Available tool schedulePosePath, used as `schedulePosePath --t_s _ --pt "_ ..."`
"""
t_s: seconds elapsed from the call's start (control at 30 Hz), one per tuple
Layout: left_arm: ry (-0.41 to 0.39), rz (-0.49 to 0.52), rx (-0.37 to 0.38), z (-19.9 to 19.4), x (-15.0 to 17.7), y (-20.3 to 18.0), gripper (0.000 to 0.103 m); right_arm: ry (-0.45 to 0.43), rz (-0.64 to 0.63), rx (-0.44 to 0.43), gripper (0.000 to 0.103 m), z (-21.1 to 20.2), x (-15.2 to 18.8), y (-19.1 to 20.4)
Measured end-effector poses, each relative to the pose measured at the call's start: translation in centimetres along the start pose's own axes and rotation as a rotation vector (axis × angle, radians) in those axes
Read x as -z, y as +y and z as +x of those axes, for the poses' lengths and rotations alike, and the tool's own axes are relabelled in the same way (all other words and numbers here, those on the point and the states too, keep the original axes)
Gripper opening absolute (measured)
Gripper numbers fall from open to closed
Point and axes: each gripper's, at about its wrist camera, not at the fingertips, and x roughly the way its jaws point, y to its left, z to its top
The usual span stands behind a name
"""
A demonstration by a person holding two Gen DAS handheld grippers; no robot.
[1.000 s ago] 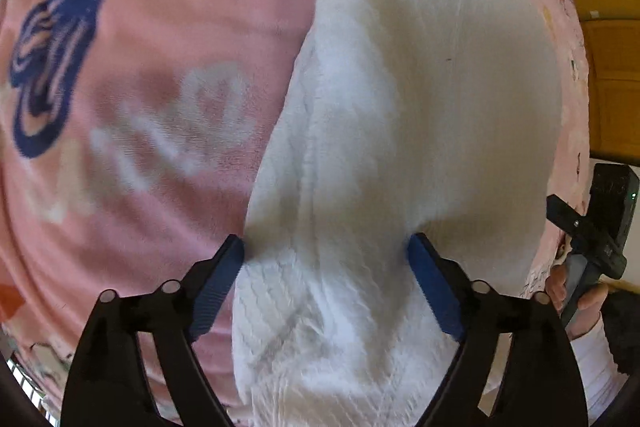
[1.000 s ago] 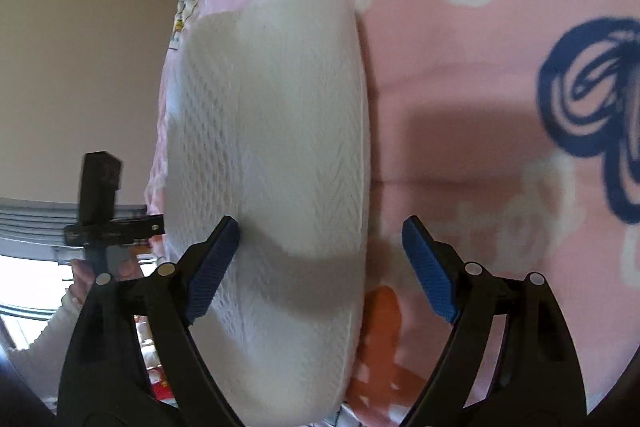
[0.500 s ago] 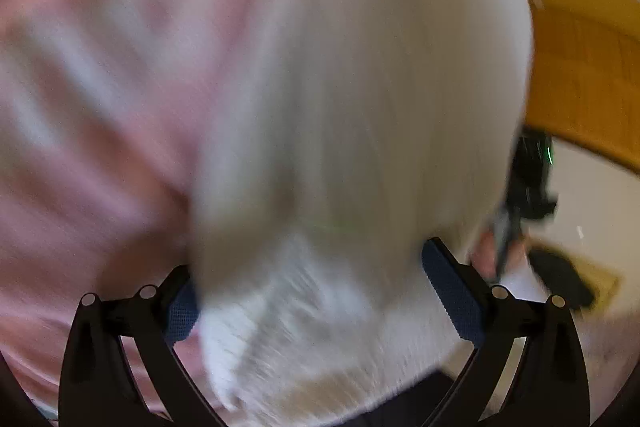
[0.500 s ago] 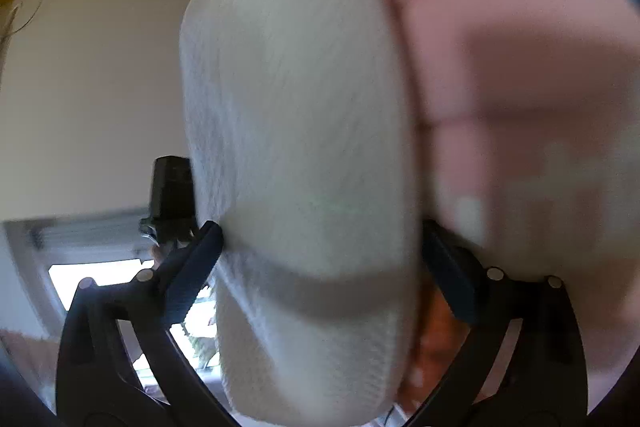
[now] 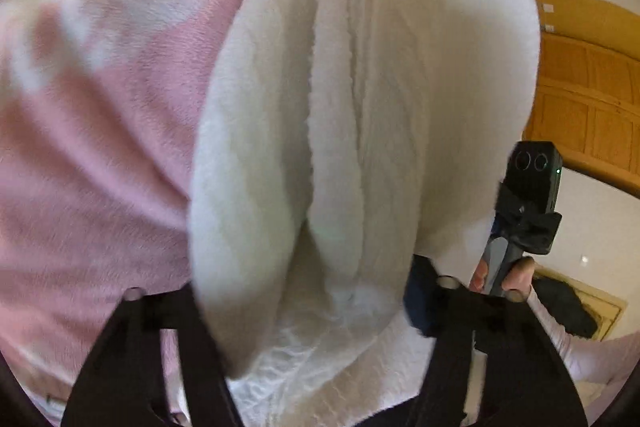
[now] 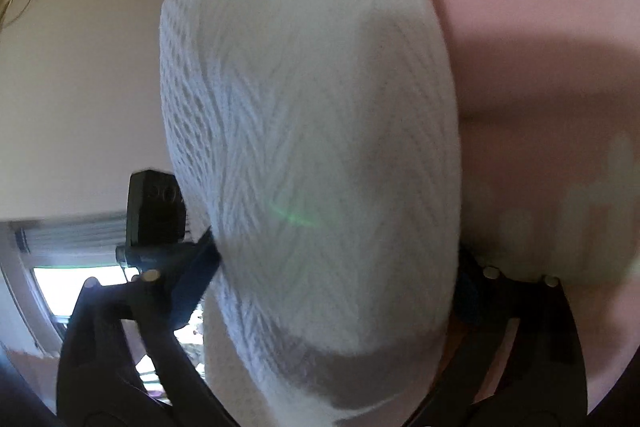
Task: Fold large clothes
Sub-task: 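Open both grippers and clamp the white bundle between them, then lift the clamped bundle with both grippers and carry it toward the beige garment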
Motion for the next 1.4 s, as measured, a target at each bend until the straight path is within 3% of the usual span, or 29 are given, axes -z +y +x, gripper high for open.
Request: schedulePosePath --t_s 0.07,0.2,0.33,0.37,0.47,0.63,0.8,1.0,1.17,1.4 --pt "-0.018 -0.012 -0.006 0.1 1.3 -0.7 0.045 0.003 0.037 -0.050 0.073 -0.5 0.2 0.0" --pt "-0.051 -0.022 -0.002 -1.7 2.8 -1.9 0.037 0.015 0.061 -0.101 0.070 -0.8 0.4 0.8" --pt "-0.066 -0.054 -0.013 -3.2 4.2 -3.0 0.036 0.021 0.122 -0.190 0.066 -2.4 0.5 1.6" --pt "-0.057 -0.058 0.006 -3.6 4.5 -3.8 0.036 0.025 0.135 -0.199 0.066 -2.7 0.9 2.0" --pt "-0.026 -0.006 -0.055 -4.6 5.9 -7.1 0.034 0.036 0.176 -0.219 0.065 -4.0 2.3 3.5" --pt "0.046 -0.025 -0.050 -6.9 8.5 -9.7 0.034 0.032 0.204 -0.247 0.064 -7.1 5.3 5.0" --pt "0.066 0.093 -0.058 -10.5 12.0 -17.6 0.034 -0.064 0.191 -0.301 0.064 -14.1 8.9 7.3" --pt "0.057 0.290 -0.048 -11.3 15.0 -30.2 0.034 -0.272 0.136 -0.339 0.064 -27.4 14.2 8.9" --pt "0.051 0.494 -0.049 -8.6 17.6 -42.7 0.033 -0.461 0.089 -0.342 0.064 -37.8 18.7 9.4" --pt "0.066 0.786 -0.091 -0.7 28.5 -61.3 0.033 -0.717 0.017 -0.344 0.064 -55.2 30.7 5.4"
